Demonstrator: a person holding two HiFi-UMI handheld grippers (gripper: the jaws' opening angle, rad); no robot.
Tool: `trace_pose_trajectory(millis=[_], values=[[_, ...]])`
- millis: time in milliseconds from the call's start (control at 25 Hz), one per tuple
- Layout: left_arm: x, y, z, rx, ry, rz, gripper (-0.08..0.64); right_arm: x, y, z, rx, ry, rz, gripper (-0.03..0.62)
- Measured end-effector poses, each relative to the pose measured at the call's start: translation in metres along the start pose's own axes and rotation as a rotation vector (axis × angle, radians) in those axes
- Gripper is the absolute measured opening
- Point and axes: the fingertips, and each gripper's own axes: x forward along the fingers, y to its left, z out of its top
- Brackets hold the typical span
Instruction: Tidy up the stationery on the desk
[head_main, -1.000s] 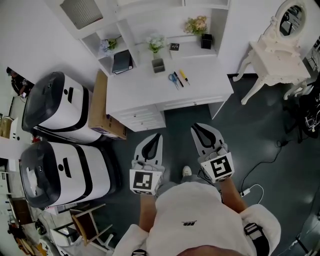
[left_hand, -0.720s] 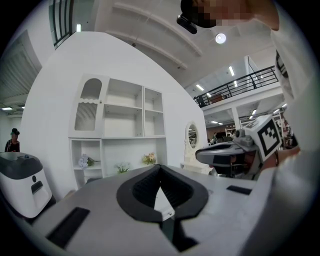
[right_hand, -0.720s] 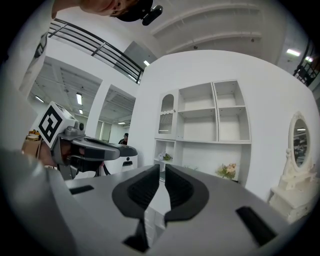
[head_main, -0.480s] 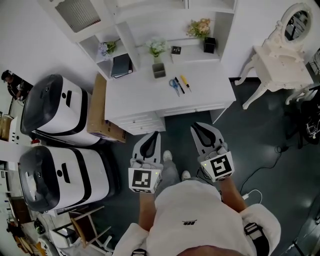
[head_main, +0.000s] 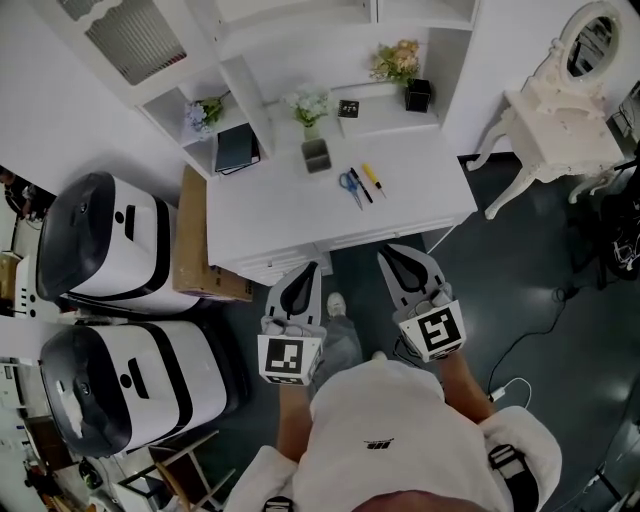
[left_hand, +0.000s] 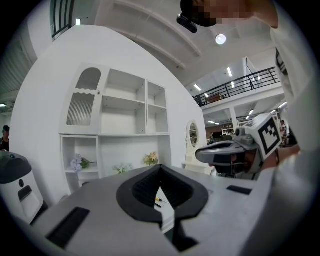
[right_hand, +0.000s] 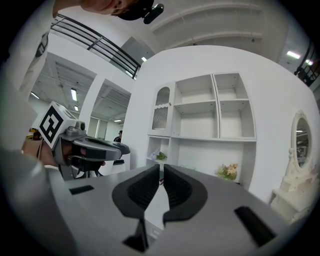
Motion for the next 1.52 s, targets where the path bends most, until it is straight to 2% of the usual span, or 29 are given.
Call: trace_pose_trajectory(millis=[840,1240,1520], values=[[0.125,0.112,-0.012,-0.004,0.027,-0.183,0.000,0.148,-0.047,-0.019,0.026,0.133,-0.104,-0.002],[0.167,0.139,-0.035,-0.009,0.047,-0.274,0.000,0.194,-0.064,-0.047,0.040,0.215,-0.167,0.031],[0.196,0.150,-0.061,-0.027,0.080,-0.311,0.000,0.219,-0.074,-0.074,0.057,0.275,-0.168,0.031]])
